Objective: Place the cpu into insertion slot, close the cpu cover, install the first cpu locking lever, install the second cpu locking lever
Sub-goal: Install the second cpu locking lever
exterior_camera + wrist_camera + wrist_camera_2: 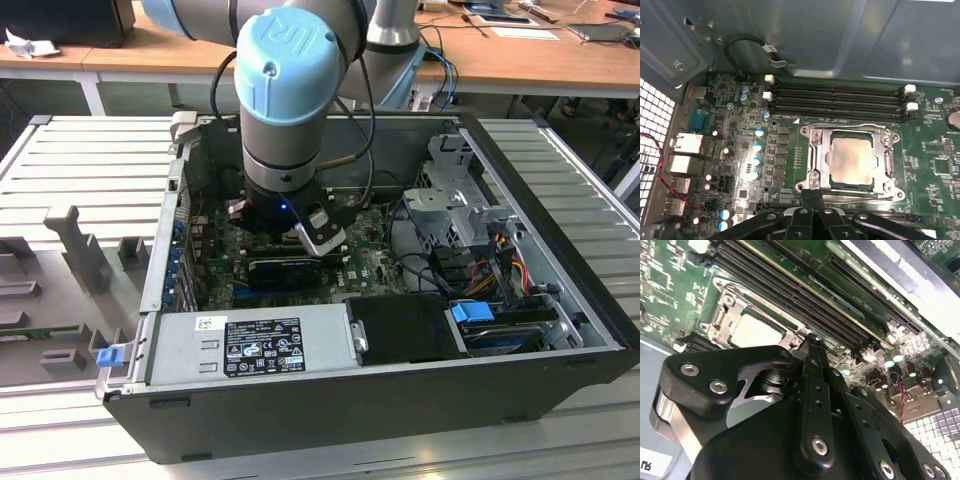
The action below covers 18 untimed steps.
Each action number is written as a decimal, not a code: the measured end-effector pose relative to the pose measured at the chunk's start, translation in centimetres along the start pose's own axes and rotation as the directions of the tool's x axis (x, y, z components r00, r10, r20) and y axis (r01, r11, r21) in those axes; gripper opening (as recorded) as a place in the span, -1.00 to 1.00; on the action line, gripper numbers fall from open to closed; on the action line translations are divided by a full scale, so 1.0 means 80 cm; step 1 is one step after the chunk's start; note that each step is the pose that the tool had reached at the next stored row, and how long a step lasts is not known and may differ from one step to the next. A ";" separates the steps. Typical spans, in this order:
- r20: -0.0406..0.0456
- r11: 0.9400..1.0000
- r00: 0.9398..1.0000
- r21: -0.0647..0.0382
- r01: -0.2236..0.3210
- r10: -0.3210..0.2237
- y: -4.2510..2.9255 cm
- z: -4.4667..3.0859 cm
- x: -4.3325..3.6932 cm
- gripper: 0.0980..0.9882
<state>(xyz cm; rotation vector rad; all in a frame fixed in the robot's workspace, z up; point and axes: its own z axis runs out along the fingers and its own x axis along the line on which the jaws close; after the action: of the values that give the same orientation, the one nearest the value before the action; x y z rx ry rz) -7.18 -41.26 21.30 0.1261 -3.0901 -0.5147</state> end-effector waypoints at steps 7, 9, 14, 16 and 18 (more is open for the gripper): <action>0.002 1.000 1.000 -0.020 0.000 0.000 -0.0038 0.0125 0.006 -0.98; 0.003 0.999 1.000 -0.032 0.001 -0.001 -0.0044 0.0139 0.006 -0.98; 0.004 0.999 1.000 -0.050 0.001 -0.001 -0.0074 0.0219 0.006 -0.98; 0.005 0.998 1.000 -0.060 0.001 -0.001 -0.0079 0.0238 0.006 -0.98; 0.006 0.997 1.000 -0.077 0.002 -0.001 -0.0091 0.0274 0.006 -0.98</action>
<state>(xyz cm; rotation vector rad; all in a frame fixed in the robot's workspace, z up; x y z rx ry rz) -7.67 -41.27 19.00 0.1265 -3.0712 -0.6342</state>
